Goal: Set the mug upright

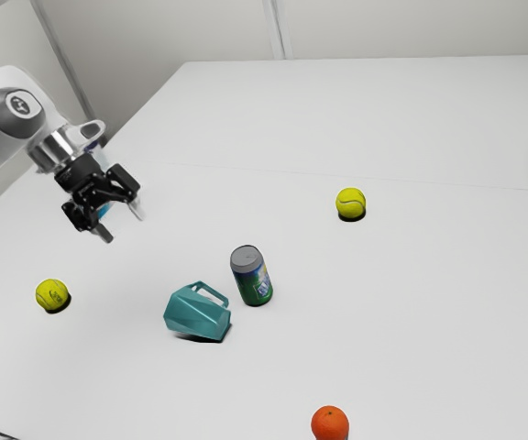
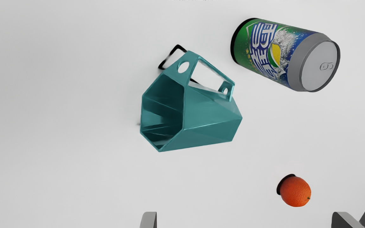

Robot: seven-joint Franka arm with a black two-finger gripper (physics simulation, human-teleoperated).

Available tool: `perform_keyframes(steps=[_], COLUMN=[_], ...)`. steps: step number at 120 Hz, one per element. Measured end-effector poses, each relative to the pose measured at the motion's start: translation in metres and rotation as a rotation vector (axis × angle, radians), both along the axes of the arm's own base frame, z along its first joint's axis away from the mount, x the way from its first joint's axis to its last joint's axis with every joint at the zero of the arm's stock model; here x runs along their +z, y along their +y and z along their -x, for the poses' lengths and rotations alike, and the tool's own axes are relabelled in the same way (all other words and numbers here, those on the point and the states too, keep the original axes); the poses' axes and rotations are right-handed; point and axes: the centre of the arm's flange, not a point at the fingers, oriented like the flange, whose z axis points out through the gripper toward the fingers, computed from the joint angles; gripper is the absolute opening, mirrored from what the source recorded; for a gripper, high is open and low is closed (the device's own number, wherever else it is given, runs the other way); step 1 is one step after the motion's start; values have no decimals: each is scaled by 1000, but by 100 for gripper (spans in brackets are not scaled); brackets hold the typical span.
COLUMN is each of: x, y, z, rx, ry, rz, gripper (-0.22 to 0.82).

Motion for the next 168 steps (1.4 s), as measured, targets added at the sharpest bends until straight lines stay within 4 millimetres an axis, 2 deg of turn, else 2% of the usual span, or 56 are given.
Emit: perform_keyframes(steps=[9,17,30,49,60,80,120,154,160,168], x=[-31,-59,-100,-142,-152,-174,-194,-205,-207,-207], y=[37,49,42,18,7,-8,-2,-38,-43,-44], z=[21,35,44,49,47,59,69,70,70,69], rx=[70,101,105,78,63,73,99,10,-2,-11], ry=[-11,-28,-65,-143,-212,-295,-434,-473,-478,-491], rz=[73,132,214,308,355,443,493,513,512,507], gripper=[60,60,60,60,60,60,60,60,56,40])
